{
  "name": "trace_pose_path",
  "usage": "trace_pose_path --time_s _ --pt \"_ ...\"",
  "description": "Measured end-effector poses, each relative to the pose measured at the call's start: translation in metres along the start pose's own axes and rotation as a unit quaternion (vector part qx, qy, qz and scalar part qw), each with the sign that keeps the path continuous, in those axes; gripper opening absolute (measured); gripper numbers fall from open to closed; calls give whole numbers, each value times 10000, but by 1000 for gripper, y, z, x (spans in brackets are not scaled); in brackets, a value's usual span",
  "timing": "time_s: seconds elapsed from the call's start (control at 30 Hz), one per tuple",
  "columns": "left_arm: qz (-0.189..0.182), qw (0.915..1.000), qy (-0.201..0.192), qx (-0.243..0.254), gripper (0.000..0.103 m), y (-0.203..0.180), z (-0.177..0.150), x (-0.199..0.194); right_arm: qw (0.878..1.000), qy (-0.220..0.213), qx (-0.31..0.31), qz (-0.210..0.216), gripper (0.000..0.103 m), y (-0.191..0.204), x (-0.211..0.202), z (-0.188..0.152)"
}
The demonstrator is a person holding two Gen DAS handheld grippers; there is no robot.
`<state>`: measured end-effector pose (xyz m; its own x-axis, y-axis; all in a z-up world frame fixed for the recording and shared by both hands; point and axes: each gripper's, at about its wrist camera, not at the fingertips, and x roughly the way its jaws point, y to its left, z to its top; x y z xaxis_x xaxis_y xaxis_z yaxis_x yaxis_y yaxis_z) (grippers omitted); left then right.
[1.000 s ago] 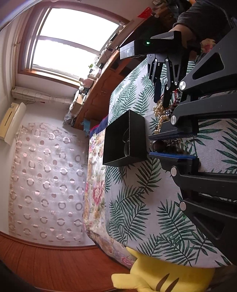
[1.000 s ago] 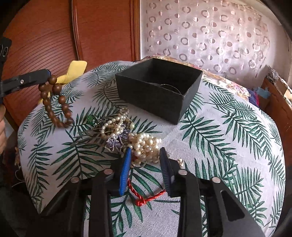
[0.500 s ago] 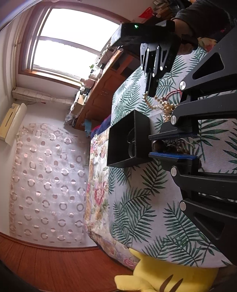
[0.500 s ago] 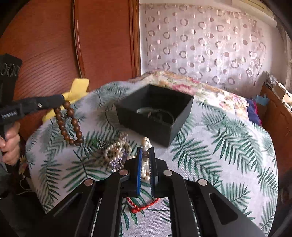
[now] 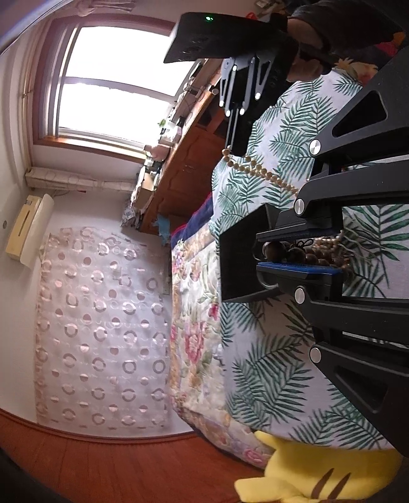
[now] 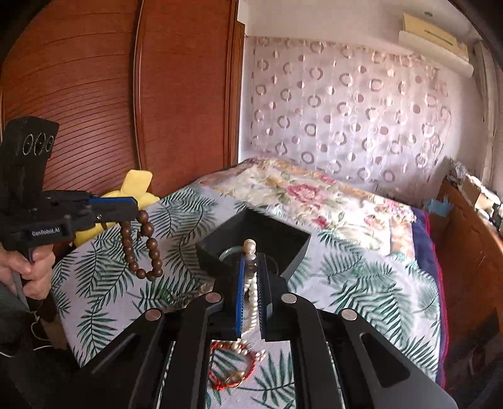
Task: Organize jewelry
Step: 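Lift both strands over the black box, lower them in and release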
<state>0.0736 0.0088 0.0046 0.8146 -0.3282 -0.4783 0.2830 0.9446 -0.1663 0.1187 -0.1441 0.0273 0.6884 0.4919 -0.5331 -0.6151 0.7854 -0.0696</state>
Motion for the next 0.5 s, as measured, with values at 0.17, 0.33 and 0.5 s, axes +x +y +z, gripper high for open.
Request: trace_pose_path --time_s 0.17,0.33,0.5 --pt "-2 9999 -74 117 12 -4 16 5 9998 -148 -133 -71 8 -1 -6 16" --pt "-1 9997 -156 199 12 -6 33 8 9991 -345 -200 -116 8 -4 -15 36" --pt "18 9994 -187 283 12 -10 46 15 9980 -544 -266 -194 8 -5 -24 55"
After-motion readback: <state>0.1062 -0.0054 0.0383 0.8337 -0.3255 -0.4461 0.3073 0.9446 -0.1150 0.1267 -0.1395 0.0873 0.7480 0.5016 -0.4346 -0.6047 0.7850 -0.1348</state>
